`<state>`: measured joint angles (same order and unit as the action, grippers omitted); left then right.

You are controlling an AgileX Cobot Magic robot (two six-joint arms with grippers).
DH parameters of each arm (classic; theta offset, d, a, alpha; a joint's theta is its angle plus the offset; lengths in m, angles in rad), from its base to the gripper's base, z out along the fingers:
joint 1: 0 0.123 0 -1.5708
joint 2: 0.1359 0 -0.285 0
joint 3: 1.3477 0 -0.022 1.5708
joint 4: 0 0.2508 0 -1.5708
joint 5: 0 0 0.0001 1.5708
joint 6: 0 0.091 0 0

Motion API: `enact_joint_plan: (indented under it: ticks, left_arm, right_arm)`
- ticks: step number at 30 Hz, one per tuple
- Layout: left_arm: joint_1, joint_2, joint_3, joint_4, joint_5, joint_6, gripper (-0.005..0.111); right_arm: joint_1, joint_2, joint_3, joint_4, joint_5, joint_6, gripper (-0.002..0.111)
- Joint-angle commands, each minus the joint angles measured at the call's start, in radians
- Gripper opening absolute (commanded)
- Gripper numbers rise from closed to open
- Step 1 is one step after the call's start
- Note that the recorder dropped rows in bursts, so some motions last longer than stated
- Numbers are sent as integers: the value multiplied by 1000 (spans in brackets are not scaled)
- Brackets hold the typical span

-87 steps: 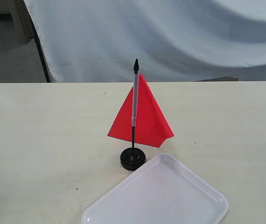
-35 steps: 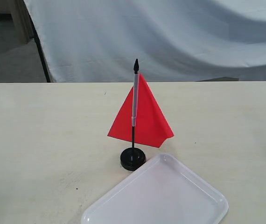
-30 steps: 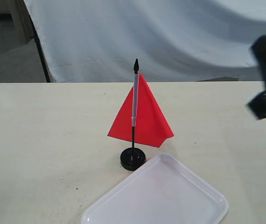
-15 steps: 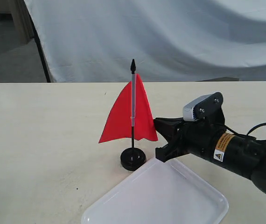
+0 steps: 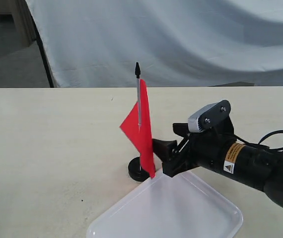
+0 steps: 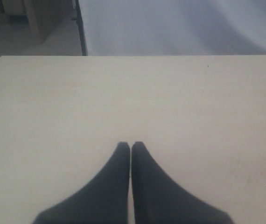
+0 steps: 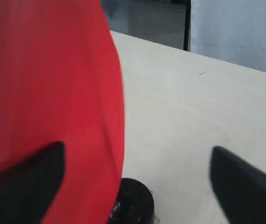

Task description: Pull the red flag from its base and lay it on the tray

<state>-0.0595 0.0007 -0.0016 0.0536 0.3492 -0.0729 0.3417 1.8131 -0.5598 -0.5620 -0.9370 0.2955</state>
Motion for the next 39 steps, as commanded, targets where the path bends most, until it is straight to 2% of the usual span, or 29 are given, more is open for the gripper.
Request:
enact_joint_plan:
  ticks: [1, 5, 9, 13, 21, 26, 30, 39]
  left_arm:
    - [-5, -1, 2, -6, -6, -2, 1]
    - [-5, -1, 2, -6, -6, -4, 1]
    - [-5, -1, 2, -6, -6, -4, 1]
    - [-5, -1, 2, -6, -6, -2, 1]
    - [-5, -1, 2, -6, -6, -2, 1]
    - [-5, -1, 2, -6, -6, -2, 1]
    - [-5, -1, 2, -6, -6, -2, 1]
    - [-5, -1, 2, -6, -6, -2, 1]
  right_arm:
    - [-3, -55, -3, -5, 138, -80, 105]
    - [-3, -145, -1, -38, 240, -83, 105]
    - [-3, -200, 3, -104, 263, -38, 105]
    - [-3, -204, 3, -202, 195, 55, 105]
    - [-3, -204, 3, -259, 69, 147, 105]
    - [0, -200, 3, -208, -1, 149, 105]
    - [0, -151, -14, -91, -20, 89, 105]
    - [0, 69, -142, -128, -87, 91, 105]
